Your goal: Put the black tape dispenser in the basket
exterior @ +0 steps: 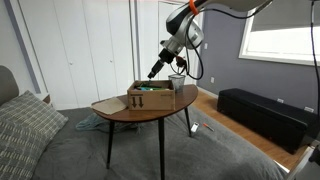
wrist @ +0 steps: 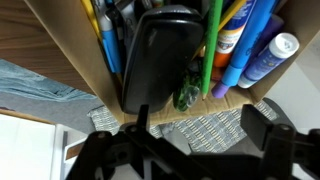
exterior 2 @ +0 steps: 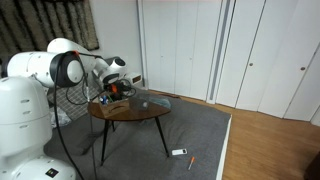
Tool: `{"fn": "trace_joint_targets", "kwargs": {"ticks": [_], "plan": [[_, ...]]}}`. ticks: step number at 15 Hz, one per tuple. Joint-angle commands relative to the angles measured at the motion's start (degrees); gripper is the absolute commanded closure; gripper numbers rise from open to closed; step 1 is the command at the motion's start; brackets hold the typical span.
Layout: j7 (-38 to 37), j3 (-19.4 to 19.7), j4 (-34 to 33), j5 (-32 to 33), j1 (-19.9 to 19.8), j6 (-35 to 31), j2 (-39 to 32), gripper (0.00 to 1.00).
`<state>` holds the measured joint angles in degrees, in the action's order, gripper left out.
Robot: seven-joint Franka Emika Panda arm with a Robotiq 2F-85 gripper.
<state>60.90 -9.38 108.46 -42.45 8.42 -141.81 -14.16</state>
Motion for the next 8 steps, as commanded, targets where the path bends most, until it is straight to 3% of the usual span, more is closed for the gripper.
{"fn": "trace_joint_targets", "kwargs": {"ticks": [1, 5, 8], "plan": [[-2.19, -2.15, -4.04, -0.48, -1.47, 0.99, -3.25, 0.37], [-5.87, -2.70, -4.96, 0.72, -1.76, 3.97, -4.12, 0.67], [-8.12, -2.64, -5.19, 1.87, -1.64, 7.01, -4.09, 0.72]]}}
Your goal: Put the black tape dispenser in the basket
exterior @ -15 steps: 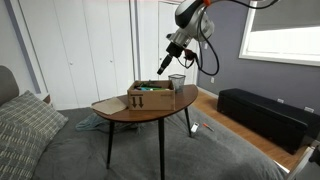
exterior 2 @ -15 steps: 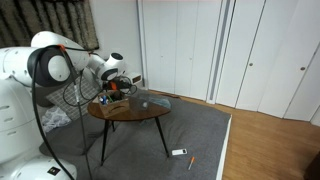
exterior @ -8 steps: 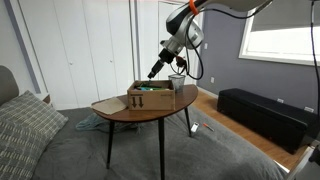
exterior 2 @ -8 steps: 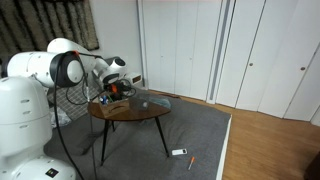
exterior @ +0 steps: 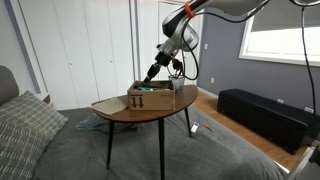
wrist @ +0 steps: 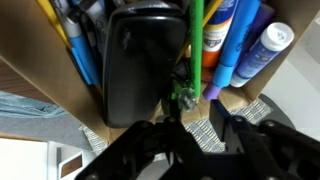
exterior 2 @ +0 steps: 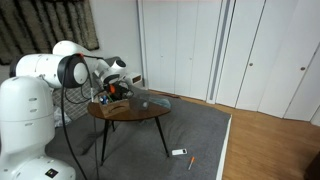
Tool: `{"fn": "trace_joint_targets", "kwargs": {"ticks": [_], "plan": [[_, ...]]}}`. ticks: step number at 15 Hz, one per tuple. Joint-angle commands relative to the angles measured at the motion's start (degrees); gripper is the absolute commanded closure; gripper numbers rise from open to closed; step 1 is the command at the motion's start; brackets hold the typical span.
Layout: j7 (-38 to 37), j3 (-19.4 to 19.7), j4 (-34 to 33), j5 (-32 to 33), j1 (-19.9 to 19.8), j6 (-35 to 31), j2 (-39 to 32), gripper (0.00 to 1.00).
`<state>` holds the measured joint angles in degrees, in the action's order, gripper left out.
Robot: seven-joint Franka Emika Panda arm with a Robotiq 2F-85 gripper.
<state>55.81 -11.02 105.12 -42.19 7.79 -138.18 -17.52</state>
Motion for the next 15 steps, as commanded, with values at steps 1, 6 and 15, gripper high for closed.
{"fn": "trace_joint_targets", "kwargs": {"ticks": [1, 6, 15], "plan": [[-3.52, -0.88, -1.92, 1.87, -0.95, 3.96, -0.79, 0.75], [-5.68, -0.23, -1.82, 3.91, -0.68, 3.88, -0.87, 0.44], [-6.82, -1.14, -2.98, 10.16, -0.47, -0.01, -2.21, 0.61]]}}
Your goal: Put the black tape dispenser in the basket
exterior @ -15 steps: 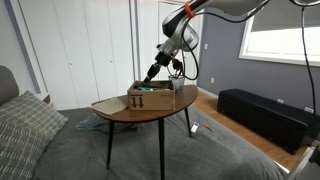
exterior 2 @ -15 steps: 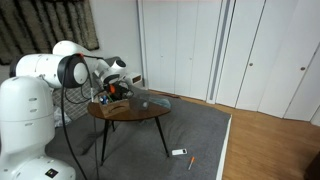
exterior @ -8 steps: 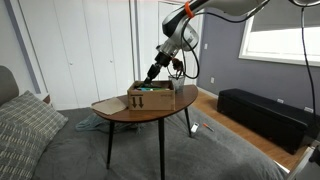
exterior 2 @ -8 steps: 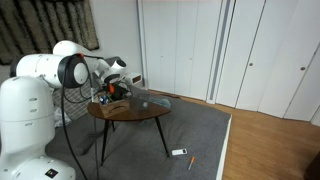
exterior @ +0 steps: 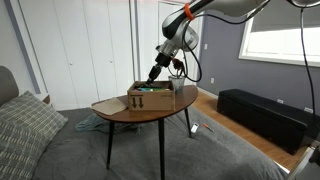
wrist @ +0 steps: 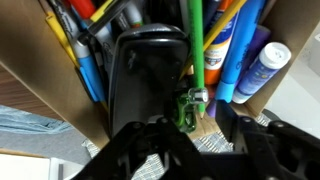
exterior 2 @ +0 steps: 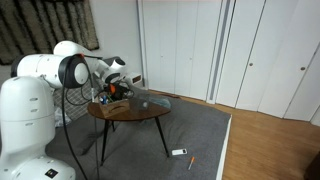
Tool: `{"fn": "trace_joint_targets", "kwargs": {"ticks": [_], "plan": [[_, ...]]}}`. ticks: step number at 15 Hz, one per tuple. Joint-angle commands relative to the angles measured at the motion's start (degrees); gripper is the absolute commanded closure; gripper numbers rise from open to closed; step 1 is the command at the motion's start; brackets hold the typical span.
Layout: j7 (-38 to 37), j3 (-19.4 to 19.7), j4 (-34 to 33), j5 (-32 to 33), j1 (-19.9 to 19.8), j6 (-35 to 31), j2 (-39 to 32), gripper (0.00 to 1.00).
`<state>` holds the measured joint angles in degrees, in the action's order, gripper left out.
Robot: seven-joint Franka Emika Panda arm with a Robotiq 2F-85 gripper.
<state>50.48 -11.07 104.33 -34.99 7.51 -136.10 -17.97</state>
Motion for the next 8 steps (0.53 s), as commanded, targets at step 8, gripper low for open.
{"fn": "trace_joint_targets", "kwargs": {"ticks": [8], "plan": [[-4.33, -3.72, -4.03, 6.52, -0.31, -7.20, -4.43, 0.65]]}}
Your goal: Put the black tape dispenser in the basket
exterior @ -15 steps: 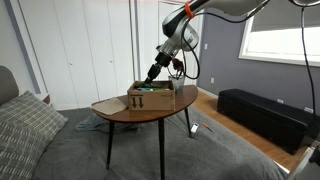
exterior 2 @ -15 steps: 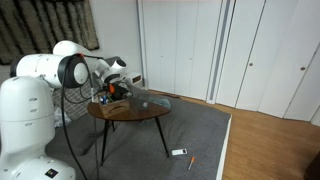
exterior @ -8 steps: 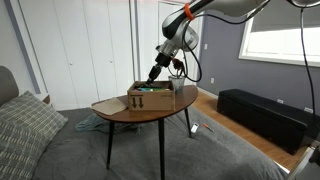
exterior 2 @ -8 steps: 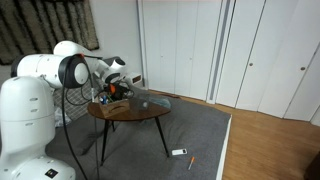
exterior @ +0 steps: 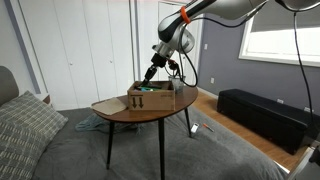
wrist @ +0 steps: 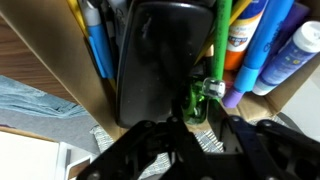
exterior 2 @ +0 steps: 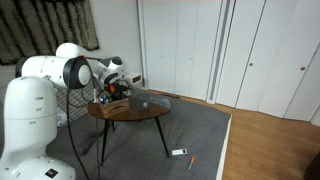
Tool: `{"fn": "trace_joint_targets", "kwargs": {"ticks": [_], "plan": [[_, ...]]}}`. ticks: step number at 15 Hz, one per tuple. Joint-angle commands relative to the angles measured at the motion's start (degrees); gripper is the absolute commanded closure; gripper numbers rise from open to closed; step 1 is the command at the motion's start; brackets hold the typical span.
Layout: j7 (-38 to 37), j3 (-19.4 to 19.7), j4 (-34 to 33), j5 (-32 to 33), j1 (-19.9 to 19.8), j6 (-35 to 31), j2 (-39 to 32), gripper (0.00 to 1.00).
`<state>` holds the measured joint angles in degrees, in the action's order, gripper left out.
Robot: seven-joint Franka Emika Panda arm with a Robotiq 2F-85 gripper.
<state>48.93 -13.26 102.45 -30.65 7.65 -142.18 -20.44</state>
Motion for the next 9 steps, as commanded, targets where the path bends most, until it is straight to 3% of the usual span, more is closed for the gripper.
{"fn": "trace_joint_targets", "kwargs": {"ticks": [1, 3, 5, 7, 9], "plan": [[-3.17, -1.82, -2.42, 2.26, -0.48, -1.08, -2.31, 0.64], [-3.76, -2.31, -2.93, 2.23, -0.56, -1.01, -2.85, 0.66], [-4.31, -2.46, -3.17, 2.63, -0.51, -1.25, -3.18, 0.90], [-4.94, -2.38, -3.13, 3.35, -0.53, -1.15, -3.10, 0.97], [-5.78, -2.10, -2.83, 4.67, -0.56, -0.83, -2.52, 0.94]]}}
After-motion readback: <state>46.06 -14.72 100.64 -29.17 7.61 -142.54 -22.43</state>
